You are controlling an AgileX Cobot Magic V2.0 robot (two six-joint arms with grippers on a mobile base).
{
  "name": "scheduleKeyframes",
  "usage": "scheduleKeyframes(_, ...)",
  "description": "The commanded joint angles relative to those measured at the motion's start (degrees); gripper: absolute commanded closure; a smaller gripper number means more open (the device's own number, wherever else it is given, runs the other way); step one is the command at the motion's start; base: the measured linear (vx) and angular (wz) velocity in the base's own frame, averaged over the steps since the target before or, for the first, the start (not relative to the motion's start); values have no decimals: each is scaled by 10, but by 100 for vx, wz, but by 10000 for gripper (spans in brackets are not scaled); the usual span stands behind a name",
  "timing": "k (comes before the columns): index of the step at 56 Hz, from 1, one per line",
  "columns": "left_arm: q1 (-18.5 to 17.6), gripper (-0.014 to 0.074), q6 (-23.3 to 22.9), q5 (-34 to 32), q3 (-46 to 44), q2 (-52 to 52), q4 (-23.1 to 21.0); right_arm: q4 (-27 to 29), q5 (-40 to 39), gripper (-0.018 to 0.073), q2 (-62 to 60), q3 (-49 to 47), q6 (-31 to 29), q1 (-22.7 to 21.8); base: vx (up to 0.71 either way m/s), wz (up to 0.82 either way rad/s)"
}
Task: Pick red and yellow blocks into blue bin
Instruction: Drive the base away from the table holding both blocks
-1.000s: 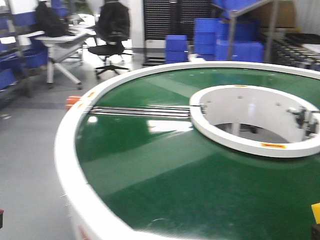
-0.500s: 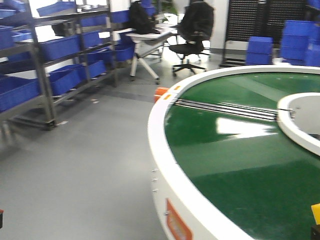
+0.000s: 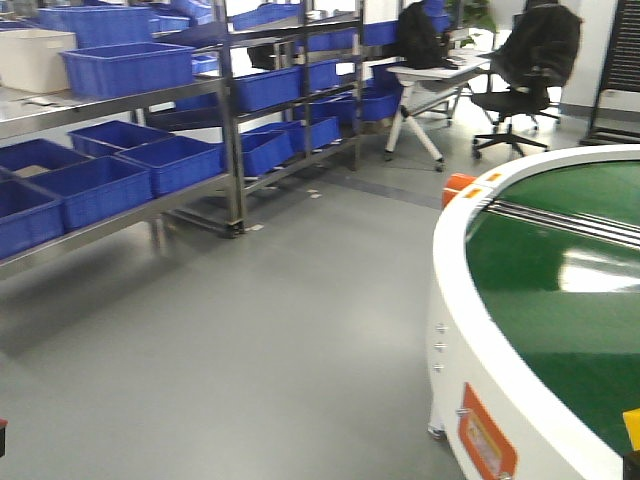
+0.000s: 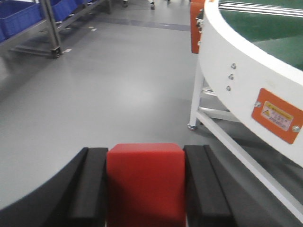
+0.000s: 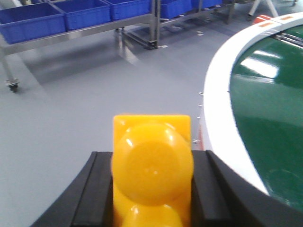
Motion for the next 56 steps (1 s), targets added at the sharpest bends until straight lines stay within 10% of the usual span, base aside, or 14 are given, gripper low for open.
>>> scheduleKeyframes(1,-3,596,-5,-46,-15,-2,-7,-4,-44,569,0,-18,-5,1,-9,39)
scheduleKeyframes(56,-3,596,-5,-46,-15,-2,-7,-4,-26,569,0,-18,-5,1,10,40)
